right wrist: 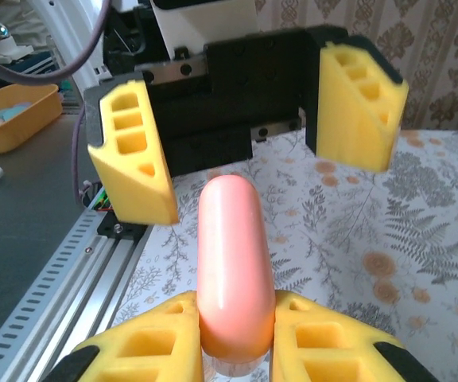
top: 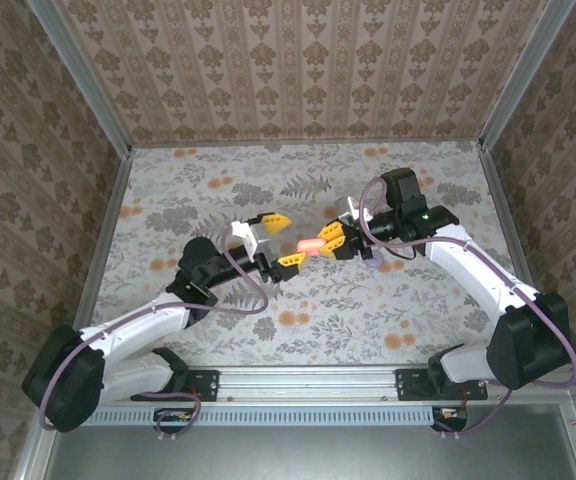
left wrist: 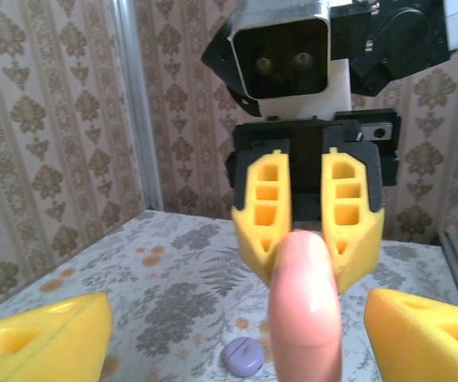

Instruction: Insert wireless bluetooth earbuds into charging case

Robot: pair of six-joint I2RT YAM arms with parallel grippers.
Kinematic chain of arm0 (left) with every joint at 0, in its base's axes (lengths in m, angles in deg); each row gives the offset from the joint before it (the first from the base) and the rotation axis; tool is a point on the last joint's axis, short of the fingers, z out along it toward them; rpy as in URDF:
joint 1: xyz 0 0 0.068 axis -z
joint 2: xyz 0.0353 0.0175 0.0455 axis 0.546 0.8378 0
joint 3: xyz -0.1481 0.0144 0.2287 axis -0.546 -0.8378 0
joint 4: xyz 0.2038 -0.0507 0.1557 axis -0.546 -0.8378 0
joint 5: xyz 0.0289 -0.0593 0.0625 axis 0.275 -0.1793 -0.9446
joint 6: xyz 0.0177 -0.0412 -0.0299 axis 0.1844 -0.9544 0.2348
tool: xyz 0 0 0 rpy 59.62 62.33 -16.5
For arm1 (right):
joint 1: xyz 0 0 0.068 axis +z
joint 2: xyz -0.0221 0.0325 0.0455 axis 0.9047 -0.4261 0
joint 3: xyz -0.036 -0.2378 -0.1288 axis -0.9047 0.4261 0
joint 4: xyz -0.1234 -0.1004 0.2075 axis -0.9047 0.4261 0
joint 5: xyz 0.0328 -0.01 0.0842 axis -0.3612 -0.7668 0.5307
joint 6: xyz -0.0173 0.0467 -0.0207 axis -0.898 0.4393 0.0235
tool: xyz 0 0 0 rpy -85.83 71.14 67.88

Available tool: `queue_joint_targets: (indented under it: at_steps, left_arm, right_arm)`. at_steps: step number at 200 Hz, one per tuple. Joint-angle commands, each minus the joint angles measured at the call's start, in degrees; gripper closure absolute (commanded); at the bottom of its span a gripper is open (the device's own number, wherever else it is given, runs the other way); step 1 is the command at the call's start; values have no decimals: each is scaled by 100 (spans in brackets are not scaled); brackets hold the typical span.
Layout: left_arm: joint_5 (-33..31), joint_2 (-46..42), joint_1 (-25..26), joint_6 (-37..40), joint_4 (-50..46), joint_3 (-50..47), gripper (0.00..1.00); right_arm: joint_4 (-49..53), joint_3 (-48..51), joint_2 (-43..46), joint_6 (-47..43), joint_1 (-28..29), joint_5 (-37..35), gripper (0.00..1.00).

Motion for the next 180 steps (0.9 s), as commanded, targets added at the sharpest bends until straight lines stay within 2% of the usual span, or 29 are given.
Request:
queue_joint_targets:
  at_steps: [1,65,86,122,180]
  left_arm:
    - [-508,-200,38,191,-410,-14,15]
    - [-1938,-344,24,167,-1580,239,8]
    - [-2576,-429,12,-64,-1988,317,7]
    - [-3424,-401,-109,-721,-2057,100,3]
    - [-3645,20,-314,-1505,-2792,223,2]
  right_arm:
    - [563,-62,132,50,-68,-194,79]
    - [1223,-36,10,1092,-112,-1035,80]
    - [1420,-71,-125,1514,-116,-1275,81]
    - [1595,-202,-646,2251,-114,-1787,81]
    - [1605,-666,-1846,3278,-116,-2321,80]
